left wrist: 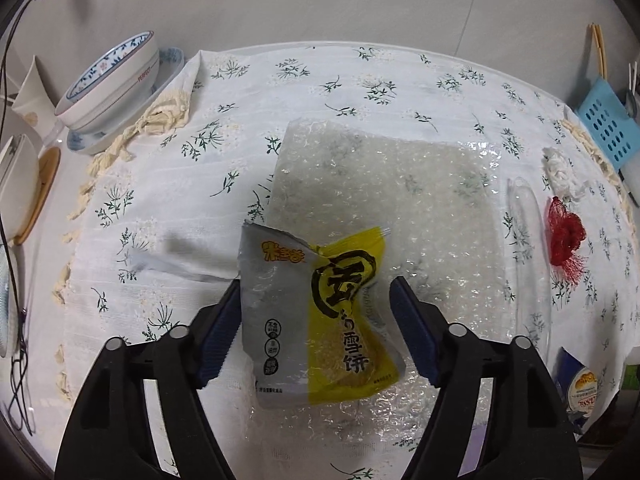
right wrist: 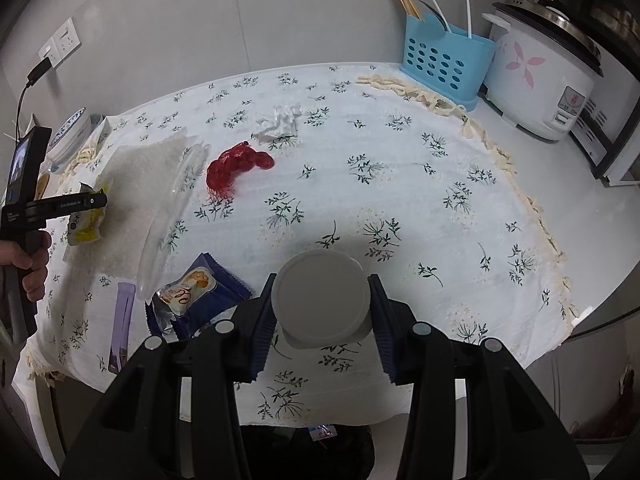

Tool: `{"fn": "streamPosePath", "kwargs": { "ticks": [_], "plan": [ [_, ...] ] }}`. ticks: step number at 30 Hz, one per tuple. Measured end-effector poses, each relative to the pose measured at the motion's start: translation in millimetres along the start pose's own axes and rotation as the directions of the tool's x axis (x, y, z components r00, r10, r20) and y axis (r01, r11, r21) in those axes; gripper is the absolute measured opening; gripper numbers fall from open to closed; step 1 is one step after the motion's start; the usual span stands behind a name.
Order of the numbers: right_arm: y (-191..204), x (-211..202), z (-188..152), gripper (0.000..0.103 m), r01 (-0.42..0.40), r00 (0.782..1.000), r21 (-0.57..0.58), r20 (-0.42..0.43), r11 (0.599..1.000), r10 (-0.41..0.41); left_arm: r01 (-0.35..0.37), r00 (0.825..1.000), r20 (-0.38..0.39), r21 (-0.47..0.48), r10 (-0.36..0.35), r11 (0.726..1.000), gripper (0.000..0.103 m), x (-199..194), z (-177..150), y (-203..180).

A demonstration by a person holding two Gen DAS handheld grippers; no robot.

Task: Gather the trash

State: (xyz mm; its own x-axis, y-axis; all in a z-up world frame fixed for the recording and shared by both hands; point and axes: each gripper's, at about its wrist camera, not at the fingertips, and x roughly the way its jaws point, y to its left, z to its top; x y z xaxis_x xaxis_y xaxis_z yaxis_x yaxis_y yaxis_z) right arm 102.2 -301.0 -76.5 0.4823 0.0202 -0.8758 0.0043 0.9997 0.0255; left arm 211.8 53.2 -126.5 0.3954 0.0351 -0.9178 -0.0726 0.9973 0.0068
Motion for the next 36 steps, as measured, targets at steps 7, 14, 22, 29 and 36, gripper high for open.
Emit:
{"fn": "streamPosePath", "kwargs": {
  "ticks": [7, 14, 22, 29, 36],
  "plan": [
    [1.6, 3.0, -0.5, 0.041, -0.004, 1.0, 0.002, -0.006, 1.0, 0.004, 0.0, 1.0, -0.006, -0.001, 0.0, 1.0, 0.039, 2.2, -0.4, 4.0],
    [5.6, 2.0, 1.3, 0.041, -0.013, 1.0, -0.003, 0.001, 1.0, 0.013, 0.016, 1.0, 0.004, -0.005, -0.016, 1.0, 0.029, -5.6, 1.4, 8.7],
    [5.6, 0.6, 1.2, 0.041, -0.017, 1.0, 0.0, 0.002, 1.0, 0.017, 0.006, 1.0, 0.03, -0.021, -0.006, 1.0, 0.056, -13.9, -2.1, 15.4],
    [2.7, 3.2, -4.5, 0.041, -0.016, 1.0, 0.008, -0.008, 1.0, 0.016, -0.014, 0.998, 0.065, 0.012, 0.013, 1.0, 0.06, -22.6, -12.8, 3.6],
    [2.1, 3.3, -5.1, 0.041, -0.011, 1.0, 0.006, -0.011, 1.0, 0.011, -0.028, 1.0, -0.003, 0.042, 0.028, 0.999, 0.051, -1.6, -15.0, -13.1]
  ]
}}
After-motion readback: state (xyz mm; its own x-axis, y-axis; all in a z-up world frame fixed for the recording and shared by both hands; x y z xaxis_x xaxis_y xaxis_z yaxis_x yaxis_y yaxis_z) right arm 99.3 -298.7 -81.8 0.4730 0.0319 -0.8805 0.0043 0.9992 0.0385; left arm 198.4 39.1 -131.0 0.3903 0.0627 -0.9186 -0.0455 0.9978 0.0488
